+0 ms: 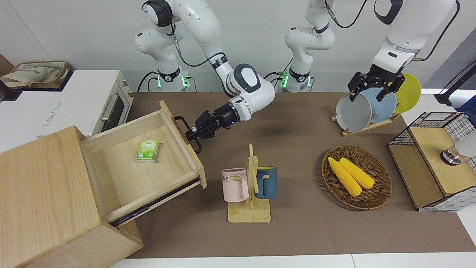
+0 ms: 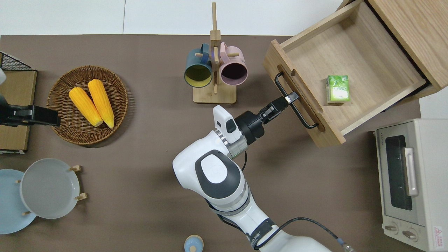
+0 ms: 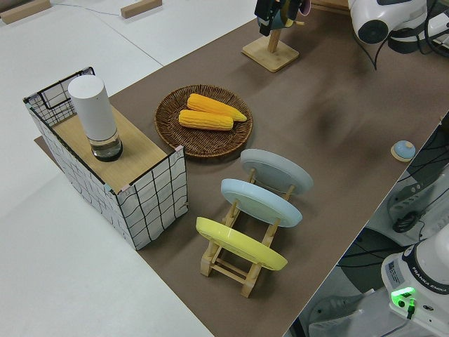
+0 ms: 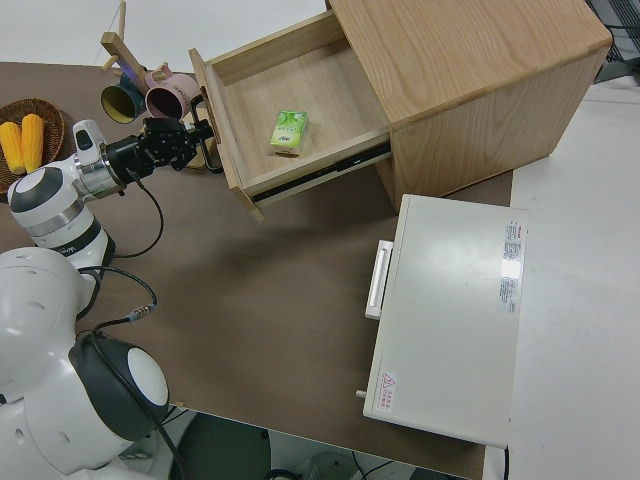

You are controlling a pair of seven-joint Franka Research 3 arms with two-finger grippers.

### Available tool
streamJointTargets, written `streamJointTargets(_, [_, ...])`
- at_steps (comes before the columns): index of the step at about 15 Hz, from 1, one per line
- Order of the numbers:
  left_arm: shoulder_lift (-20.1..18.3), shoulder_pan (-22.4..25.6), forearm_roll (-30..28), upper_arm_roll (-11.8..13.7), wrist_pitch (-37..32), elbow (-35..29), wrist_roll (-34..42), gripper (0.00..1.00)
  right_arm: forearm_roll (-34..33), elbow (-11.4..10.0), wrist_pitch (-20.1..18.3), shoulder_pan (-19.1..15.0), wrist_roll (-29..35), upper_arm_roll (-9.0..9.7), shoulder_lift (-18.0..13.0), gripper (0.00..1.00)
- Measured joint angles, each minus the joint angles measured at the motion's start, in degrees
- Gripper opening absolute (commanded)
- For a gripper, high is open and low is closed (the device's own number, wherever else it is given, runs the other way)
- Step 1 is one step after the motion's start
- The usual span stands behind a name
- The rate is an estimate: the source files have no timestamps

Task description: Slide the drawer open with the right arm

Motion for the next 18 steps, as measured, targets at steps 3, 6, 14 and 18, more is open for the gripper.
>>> streamJointTargets(3, [0.0,0.0,0.0,0.0,0.0,0.0,0.0,1.0,0.0,0.0,0.0,0.0,0.0,-0.01,0.0,0.058])
streamJointTargets(6, [0.0,0.0,0.0,0.0,0.0,0.0,0.0,1.0,0.0,0.0,0.0,0.0,0.0,-0.01,0.0,0.212])
streamJointTargets(14, [0.0,0.0,0.0,0.0,0.0,0.0,0.0,1.0,0.0,0.0,0.0,0.2,-2.6,-0.12,0.0,0.987])
streamJointTargets(18, [0.0,0.0,0.0,0.0,0.0,0.0,0.0,1.0,0.0,0.0,0.0,0.2,-2.4,-0.14,0.0,0.987])
